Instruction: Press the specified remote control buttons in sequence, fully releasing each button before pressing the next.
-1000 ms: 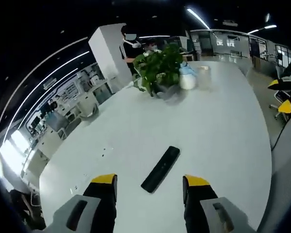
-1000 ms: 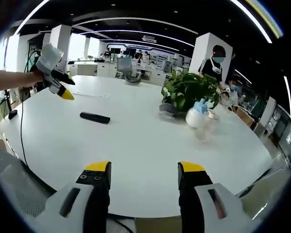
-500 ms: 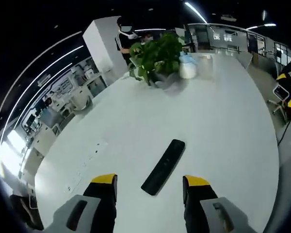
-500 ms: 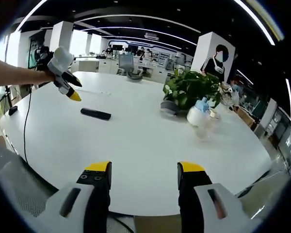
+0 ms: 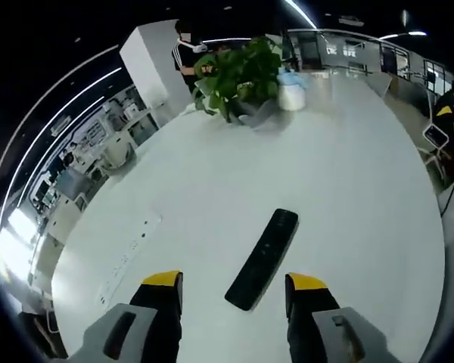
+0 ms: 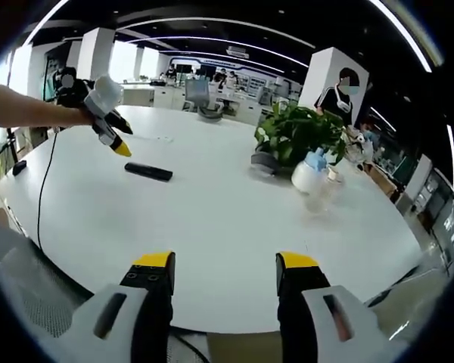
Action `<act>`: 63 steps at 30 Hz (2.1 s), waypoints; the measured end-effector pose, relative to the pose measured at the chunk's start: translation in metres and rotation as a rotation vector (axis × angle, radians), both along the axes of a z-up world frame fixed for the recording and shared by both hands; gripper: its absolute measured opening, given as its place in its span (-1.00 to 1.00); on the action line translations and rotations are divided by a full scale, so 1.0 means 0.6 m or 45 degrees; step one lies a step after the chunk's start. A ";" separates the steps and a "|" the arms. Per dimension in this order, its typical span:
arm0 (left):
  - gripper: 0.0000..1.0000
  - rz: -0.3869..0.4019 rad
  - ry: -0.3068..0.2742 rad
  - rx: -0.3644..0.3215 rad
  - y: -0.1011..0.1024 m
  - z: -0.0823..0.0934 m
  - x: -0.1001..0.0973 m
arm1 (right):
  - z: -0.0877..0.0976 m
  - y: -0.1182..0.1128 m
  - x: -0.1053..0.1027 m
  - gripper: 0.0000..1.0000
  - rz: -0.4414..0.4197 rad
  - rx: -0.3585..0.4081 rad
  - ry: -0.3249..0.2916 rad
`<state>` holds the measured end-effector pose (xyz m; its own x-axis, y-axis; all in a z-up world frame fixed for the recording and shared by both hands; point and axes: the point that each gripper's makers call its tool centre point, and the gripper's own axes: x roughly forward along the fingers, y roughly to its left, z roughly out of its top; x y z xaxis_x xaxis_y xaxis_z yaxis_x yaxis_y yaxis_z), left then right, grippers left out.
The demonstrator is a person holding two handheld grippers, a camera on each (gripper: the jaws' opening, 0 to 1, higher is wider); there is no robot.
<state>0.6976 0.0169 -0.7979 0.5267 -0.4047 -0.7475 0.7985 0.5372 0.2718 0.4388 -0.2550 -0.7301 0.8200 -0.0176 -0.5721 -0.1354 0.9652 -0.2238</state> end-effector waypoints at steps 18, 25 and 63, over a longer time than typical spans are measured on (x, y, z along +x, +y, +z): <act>0.09 -0.108 0.109 0.100 0.006 -0.065 0.011 | -0.010 0.001 -0.001 0.13 -0.002 -0.014 0.043; 0.05 -0.167 0.136 0.147 0.000 -0.084 0.012 | -0.015 0.002 -0.002 0.13 0.005 -0.023 0.068; -0.39 -0.387 0.450 0.257 -0.016 -0.126 -0.002 | -0.018 -0.002 -0.004 0.12 -0.009 -0.022 0.081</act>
<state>0.6963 0.0073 -0.8737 0.1079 -0.3292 -0.9381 0.9725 0.2307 0.0309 0.4365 -0.2561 -0.7407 0.7816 -0.0338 -0.6229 -0.1432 0.9621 -0.2319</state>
